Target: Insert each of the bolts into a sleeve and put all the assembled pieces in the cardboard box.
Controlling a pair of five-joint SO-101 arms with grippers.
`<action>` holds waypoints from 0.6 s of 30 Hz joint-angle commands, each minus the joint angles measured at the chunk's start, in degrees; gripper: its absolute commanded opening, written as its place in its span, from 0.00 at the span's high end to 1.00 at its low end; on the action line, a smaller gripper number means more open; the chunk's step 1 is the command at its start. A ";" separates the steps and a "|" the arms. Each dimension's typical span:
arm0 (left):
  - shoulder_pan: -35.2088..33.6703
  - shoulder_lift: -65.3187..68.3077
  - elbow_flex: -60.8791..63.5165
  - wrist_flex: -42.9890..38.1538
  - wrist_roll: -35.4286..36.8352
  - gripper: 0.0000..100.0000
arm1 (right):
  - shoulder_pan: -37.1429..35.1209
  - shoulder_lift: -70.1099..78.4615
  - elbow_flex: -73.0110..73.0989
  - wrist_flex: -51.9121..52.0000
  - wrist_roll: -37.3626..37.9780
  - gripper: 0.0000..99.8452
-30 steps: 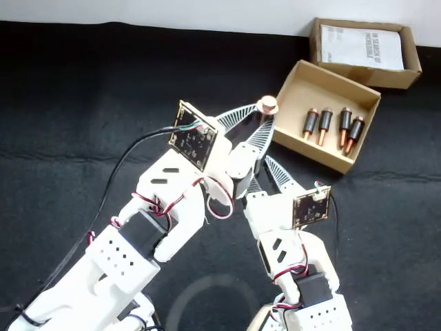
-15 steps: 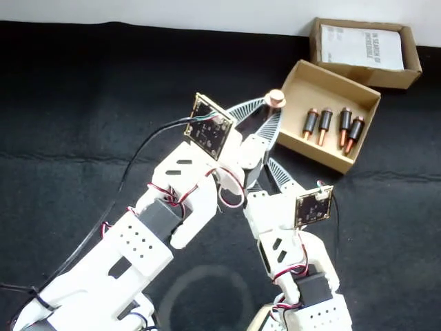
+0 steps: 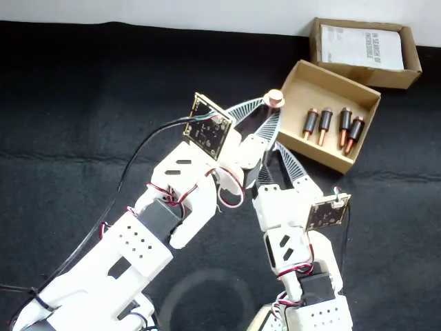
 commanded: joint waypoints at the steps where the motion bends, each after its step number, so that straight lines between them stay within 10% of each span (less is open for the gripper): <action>1: -0.04 -0.13 -0.66 -0.09 1.05 0.99 | 0.57 -0.13 6.99 -1.54 -0.26 0.99; 18: 2.33 0.31 -4.00 0.26 2.29 0.99 | 0.48 -0.13 6.99 -1.45 -0.44 0.99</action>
